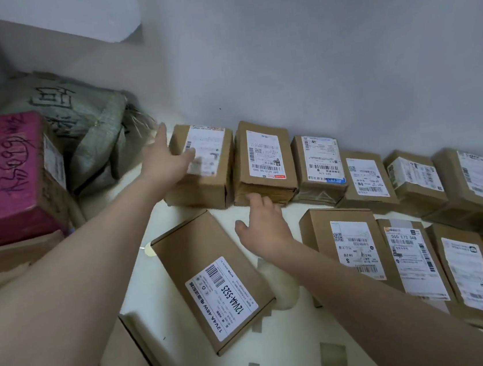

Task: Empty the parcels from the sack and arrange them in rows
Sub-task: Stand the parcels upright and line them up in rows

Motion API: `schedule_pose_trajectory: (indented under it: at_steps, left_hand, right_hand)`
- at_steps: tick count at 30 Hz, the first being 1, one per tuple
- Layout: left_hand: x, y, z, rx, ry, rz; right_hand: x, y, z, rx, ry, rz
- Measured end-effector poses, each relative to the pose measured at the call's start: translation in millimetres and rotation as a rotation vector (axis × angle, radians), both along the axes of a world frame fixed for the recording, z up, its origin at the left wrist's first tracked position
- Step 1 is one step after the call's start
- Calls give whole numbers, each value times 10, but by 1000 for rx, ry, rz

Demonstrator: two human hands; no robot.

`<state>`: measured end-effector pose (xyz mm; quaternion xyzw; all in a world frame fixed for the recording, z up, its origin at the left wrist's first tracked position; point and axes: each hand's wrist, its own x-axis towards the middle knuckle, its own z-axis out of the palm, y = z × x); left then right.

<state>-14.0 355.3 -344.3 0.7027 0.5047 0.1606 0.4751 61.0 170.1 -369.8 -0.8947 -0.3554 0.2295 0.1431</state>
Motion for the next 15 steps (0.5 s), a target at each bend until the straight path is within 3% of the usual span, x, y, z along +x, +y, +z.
schedule_pose_trajectory:
  at_steps: [3, 6, 10, 15]
  left_hand:
    - [-5, -166, -115, 135, 87, 9]
    - [37, -298, -193, 125, 65, 59]
    - [22, -373, -255, 102, -44, 110]
    - [-183, -733, -280, 145, 136, 155]
  right_hand:
    - [-80, -17, -18, 31, -10, 6]
    - [-271, -48, 29, 40, 48, 136]
    - [-714, -121, -34, -263, 158, 342]
    - [-886, -213, -35, -460, 126, 149]
